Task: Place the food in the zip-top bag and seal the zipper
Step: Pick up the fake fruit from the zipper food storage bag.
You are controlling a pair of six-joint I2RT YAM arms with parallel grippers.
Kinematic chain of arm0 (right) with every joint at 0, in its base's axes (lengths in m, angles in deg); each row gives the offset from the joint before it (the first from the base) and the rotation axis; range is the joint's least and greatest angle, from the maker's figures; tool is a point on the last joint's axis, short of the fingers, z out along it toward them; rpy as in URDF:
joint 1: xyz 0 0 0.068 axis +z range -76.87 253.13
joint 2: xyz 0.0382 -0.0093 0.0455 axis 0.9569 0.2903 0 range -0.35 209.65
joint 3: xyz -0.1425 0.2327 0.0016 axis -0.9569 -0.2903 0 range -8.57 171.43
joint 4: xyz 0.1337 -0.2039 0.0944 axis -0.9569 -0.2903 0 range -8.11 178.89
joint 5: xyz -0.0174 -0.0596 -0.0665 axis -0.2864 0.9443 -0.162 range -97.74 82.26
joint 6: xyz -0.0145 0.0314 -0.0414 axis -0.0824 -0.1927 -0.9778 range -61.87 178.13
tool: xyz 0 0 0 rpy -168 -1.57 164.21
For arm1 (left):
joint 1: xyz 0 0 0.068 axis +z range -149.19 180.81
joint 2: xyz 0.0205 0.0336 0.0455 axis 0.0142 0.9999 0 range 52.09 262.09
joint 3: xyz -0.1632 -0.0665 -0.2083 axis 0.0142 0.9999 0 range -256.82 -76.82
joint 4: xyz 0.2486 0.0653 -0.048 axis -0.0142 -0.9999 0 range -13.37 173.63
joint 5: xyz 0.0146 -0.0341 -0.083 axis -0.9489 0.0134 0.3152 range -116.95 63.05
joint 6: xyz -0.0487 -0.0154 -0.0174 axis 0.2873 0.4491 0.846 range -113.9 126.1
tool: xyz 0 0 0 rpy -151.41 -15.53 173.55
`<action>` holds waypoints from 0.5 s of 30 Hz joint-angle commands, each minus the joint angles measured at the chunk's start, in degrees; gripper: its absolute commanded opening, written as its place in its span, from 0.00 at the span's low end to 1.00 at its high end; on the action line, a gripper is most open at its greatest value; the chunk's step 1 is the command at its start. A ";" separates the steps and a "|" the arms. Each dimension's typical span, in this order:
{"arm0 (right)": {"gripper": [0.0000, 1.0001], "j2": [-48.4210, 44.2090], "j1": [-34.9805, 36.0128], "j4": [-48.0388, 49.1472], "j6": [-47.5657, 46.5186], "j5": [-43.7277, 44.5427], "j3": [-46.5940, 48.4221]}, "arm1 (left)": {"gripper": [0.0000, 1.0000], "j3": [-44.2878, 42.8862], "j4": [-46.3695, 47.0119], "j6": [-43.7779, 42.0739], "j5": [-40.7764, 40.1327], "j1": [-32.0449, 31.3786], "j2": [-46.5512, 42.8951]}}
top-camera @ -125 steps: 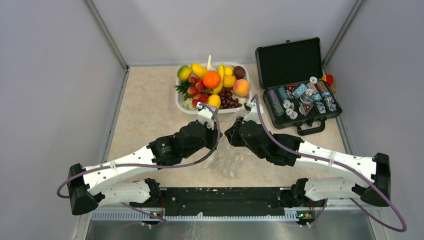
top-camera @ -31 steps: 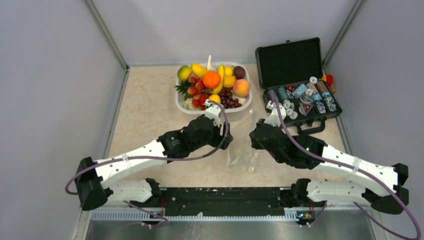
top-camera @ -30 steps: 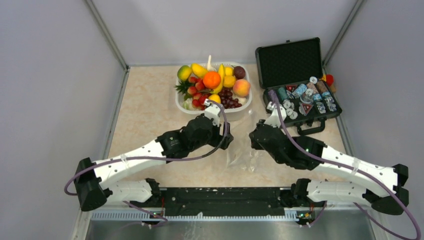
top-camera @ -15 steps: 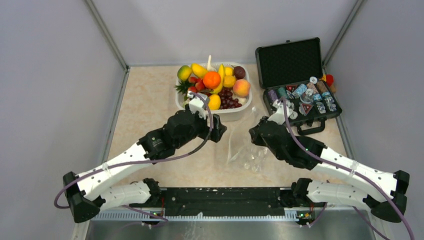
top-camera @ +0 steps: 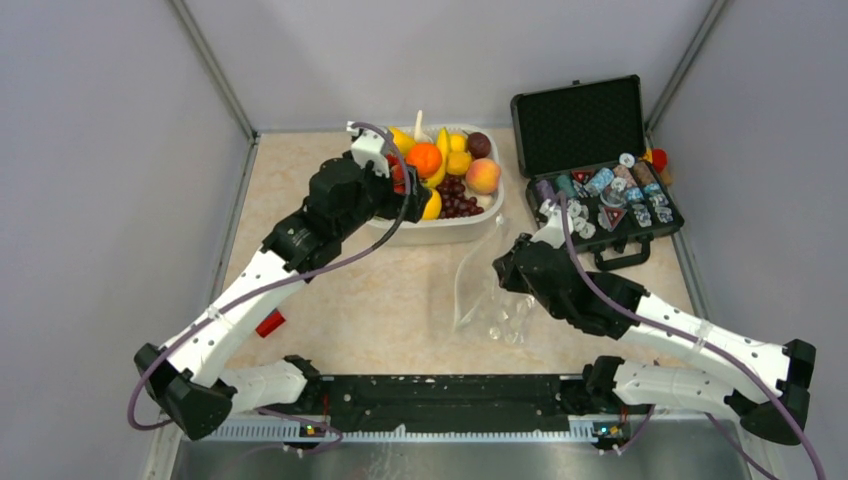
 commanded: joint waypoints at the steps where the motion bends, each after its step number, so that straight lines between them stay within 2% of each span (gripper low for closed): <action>1: 0.00 -1.07 -0.39 2.84 -0.96 -1.22 -0.76 | 0.99 -1.52 -1.02 -4.61 -0.13 1.84 2.77; 6: 0.00 -1.14 -0.42 3.14 -1.01 -1.33 -0.99 | 0.99 -2.87 -0.76 -11.73 -0.52 3.64 7.52; 8: 0.00 -1.09 -0.39 3.12 -1.17 -1.40 -0.79 | 0.95 -3.99 -1.42 -13.94 -2.83 3.78 10.19; 15: 0.00 -1.16 -0.37 3.21 -1.10 -1.88 -0.75 | 0.93 -5.26 0.18 -17.14 -6.17 4.14 17.35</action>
